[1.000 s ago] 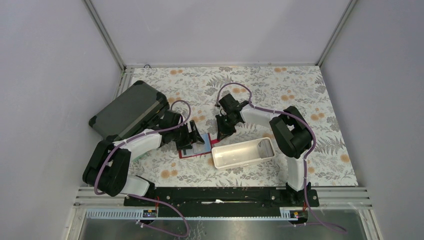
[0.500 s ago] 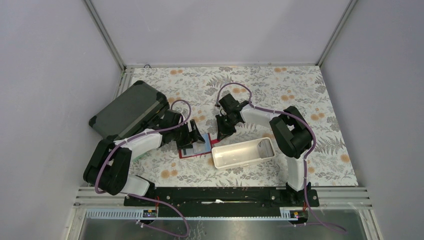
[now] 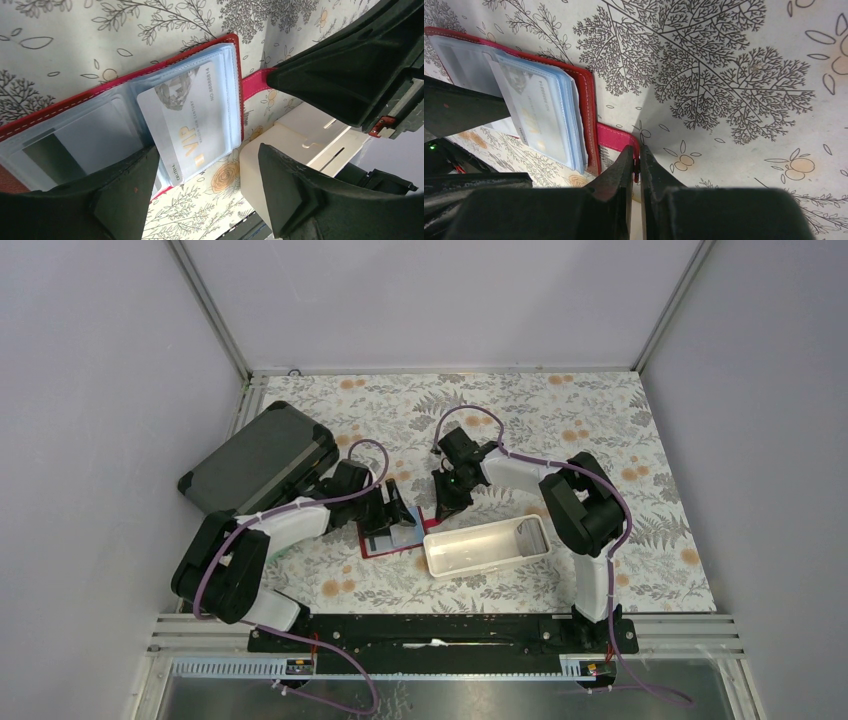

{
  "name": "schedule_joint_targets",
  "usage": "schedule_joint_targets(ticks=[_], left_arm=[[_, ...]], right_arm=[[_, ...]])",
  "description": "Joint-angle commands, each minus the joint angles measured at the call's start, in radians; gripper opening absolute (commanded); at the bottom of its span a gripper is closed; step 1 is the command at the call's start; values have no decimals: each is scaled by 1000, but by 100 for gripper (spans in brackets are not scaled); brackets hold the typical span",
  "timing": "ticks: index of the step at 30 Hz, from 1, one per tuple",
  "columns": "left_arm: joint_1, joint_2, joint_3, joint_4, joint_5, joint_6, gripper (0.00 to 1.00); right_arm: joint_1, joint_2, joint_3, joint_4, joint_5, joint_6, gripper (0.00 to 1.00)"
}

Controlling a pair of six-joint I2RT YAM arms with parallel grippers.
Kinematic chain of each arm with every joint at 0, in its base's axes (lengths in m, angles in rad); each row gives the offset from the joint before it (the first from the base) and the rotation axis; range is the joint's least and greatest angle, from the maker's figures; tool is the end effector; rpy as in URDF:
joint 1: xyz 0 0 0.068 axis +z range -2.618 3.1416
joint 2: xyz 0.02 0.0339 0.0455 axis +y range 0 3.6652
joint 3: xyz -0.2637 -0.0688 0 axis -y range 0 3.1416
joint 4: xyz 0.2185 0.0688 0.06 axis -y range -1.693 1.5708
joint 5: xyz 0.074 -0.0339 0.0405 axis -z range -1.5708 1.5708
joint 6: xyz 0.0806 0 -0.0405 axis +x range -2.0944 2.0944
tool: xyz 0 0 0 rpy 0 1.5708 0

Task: Put the credit cards into the card holder
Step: Insert the credit card into the card holder.

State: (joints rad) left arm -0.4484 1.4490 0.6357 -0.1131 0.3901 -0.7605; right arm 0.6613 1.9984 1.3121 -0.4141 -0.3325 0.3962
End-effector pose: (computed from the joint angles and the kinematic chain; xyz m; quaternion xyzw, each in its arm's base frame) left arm 0.2309 -0.1451 0.1390 -0.0840 0.9288 -0.3278 0.1511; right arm 0.3031 0.2692 0.1275 -0.1650 0.9456 0.2549 0.1173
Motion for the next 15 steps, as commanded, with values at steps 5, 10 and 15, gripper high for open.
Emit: schedule_joint_targets(ticks=[5,10,15], left_arm=[[-44,17,57,4,-8,-23,75],[-50,12,88,-44,-32,-11,77],[-66,26,118,-63,-29,-10,78]], right_arm=[[1,-11,33,-20,13,-16,0],[0,-14,33,-19,12,-16,0],[1,-16,28,-20,12,-14,0]])
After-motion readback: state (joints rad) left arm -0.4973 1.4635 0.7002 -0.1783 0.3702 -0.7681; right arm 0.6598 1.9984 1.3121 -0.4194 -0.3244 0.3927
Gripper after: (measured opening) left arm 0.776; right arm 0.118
